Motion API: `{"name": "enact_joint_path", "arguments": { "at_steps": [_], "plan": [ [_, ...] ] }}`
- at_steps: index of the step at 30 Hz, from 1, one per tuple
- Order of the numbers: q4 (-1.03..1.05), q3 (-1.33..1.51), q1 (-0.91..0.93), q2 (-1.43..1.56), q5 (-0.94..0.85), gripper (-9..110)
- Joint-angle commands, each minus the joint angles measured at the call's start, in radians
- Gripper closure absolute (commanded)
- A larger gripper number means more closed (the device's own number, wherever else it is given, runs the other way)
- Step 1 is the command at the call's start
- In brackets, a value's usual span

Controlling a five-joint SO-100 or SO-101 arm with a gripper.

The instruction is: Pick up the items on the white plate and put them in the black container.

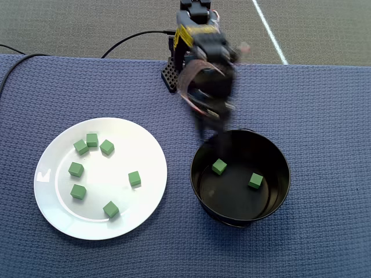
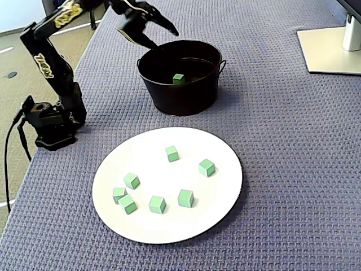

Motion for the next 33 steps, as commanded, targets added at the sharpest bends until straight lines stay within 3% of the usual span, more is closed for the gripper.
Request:
{"name": "enact_joint_path", "arguments": {
  "at_steps": [1, 3, 7, 13, 23, 33],
  "plan": [
    [-0.112, 0.048, 0.457, 0.092, -0.155, 85],
    [-0.276, 0.245, 0.56, 0.097, -0.25, 84],
    [-0.538, 0.517, 0.623, 0.003, -0.224, 83],
    [-0.561, 0.512, 0.54, -0.156, -0.078, 85],
    [-0.557, 0.383, 0.456, -0.382, -0.084, 85],
    [-0.578, 0.394, 0.374, -0.419, -0.117, 86]
  ]
}}
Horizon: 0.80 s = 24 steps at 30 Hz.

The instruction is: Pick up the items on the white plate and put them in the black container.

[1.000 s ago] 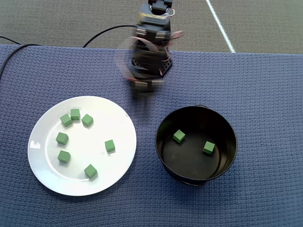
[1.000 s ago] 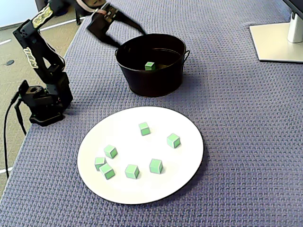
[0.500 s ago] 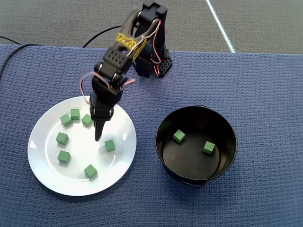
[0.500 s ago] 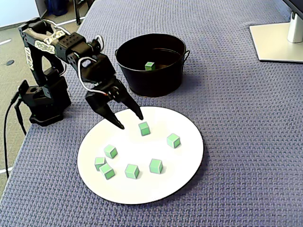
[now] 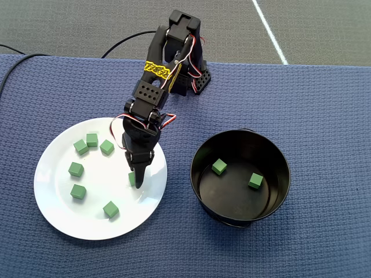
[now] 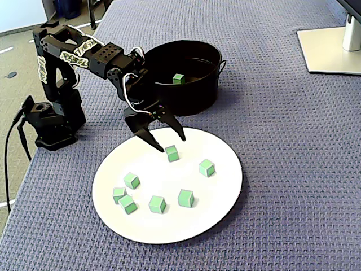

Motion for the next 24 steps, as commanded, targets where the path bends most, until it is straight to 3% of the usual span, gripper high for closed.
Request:
{"name": "enact_joint_path", "arguments": {
  "at_steps": [1, 8, 14, 24],
  "plan": [
    [-0.055, -0.008, -0.021, 0.005, -0.017, 86],
    [-0.146, 0.075, -0.028, 0.005, -0.031, 91],
    [-0.169, 0.109, -0.031, 0.012, -0.035, 88],
    [-0.206, 0.135, -0.026, 0.023, -0.046, 102]
  ]
}}
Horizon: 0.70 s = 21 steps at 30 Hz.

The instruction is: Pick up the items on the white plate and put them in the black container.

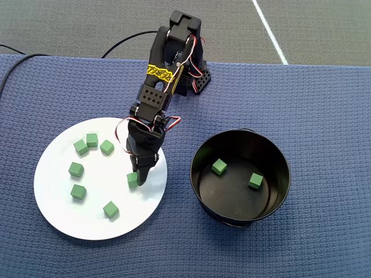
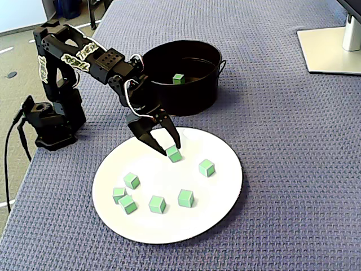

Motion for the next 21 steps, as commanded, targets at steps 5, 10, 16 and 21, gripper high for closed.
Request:
{"name": "enact_joint_path", "arguments": {
  "at_steps": [5, 10, 16, 21],
  "plan": [
    [0.064, -0.026, 0.008, 0.083, 0.0, 102],
    [0.486, -0.394, -0.081, 0.353, 0.126, 102],
    [0.822, -0.92, -0.586, 0.494, 0.118, 102],
    [0.807, -0.65, -0.827, 0.431, 0.06, 102]
  ]
}}
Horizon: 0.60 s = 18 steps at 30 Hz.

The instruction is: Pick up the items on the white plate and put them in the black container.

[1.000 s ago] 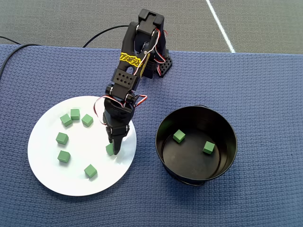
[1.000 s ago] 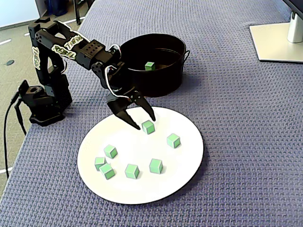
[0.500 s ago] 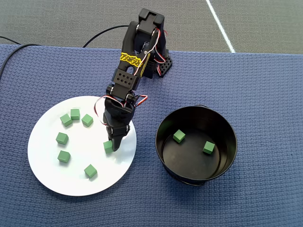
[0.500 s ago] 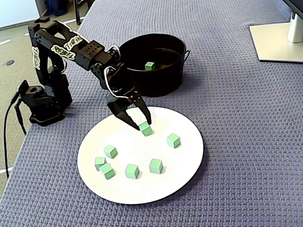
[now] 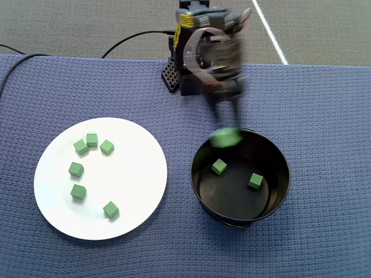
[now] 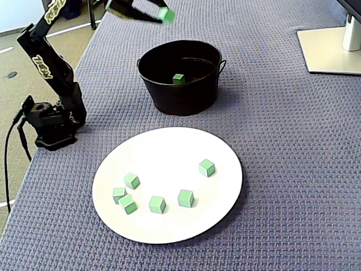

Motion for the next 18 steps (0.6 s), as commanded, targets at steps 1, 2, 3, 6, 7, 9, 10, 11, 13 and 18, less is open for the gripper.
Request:
{"name": "enact_joint_path", "arguments": {
  "at_steps": [1, 2, 3, 6, 7, 9, 10, 11, 13, 18],
  "plan": [
    [-0.029, 0.189, -0.141, -0.026, 0.009, 102],
    [-0.091, 0.291, -0.14, -0.043, 0.021, 102],
    [-0.167, 0.399, -0.14, -0.054, 0.023, 102],
    [-0.374, 0.638, -0.147, -0.069, 0.046, 102],
    [-0.408, 0.673, -0.147, -0.071, 0.061, 102],
    [-0.399, 0.676, -0.138, -0.066, 0.087, 92],
    [-0.371, 0.655, -0.124, -0.058, 0.089, 85],
    [-0.333, 0.62, -0.098, -0.044, 0.086, 79],
    [-0.256, 0.512, 0.006, -0.006, 0.143, 77],
    [-0.124, 0.164, 0.581, -0.115, 0.555, 87]
  ]
}}
